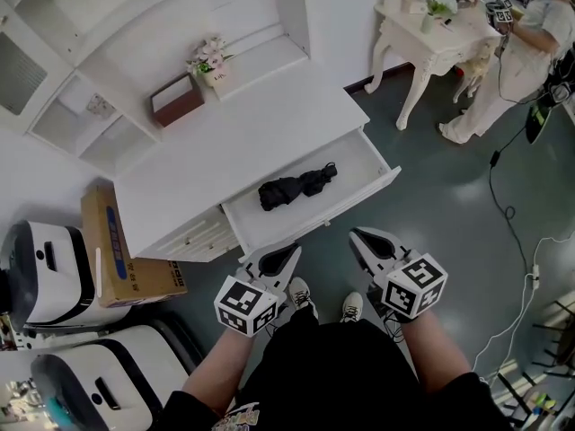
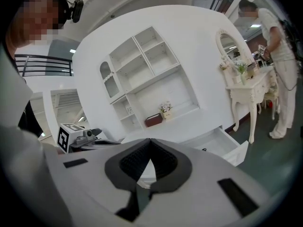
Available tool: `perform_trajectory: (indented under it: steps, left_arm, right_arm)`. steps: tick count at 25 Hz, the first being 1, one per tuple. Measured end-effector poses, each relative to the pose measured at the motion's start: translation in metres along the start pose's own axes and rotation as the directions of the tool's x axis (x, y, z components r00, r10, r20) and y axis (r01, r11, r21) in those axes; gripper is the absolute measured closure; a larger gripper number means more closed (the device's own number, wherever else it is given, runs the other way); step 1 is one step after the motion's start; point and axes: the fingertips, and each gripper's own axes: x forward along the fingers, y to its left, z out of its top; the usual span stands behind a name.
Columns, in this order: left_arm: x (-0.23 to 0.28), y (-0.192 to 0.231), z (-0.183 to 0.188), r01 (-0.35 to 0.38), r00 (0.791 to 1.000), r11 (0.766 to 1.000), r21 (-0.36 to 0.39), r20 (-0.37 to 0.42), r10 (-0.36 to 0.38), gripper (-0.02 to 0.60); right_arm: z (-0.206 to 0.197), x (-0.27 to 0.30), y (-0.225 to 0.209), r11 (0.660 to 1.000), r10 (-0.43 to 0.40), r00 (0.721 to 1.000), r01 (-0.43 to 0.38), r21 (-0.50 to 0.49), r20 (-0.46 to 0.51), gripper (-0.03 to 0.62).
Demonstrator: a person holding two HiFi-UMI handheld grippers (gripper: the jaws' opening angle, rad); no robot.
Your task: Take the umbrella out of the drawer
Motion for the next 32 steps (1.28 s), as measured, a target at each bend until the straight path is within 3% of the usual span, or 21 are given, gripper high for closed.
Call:
perform_trajectory:
  steps: [20, 24, 32]
  left_arm:
    - [0.042, 0.114, -0.016, 0.111, 0.989, 0.991, 0.070, -0.111, -0.102, 0.575]
    - [0.050, 0.124, -0.024, 0.135, 0.983, 0.988, 0.079, -0.135, -0.124, 0.517]
    - [0.063, 0.137, -0.044, 0.141, 0.973, 0.981, 0.136, -0.200, -0.113, 0.477]
  right_arm:
    - [-0.002, 0.086, -0.008, 0.987, -0.151, 0.988, 0.152, 0.057, -0.011, 0.592]
    - [-0.004, 0.094, -0.007, 0.983, -0.175, 0.985, 0.175, 0.062, -0.007, 0.592]
    - [-0.004, 0.098, -0.005, 0.979, -0.194, 0.981, 0.194, 0.067, -0.005, 0.592]
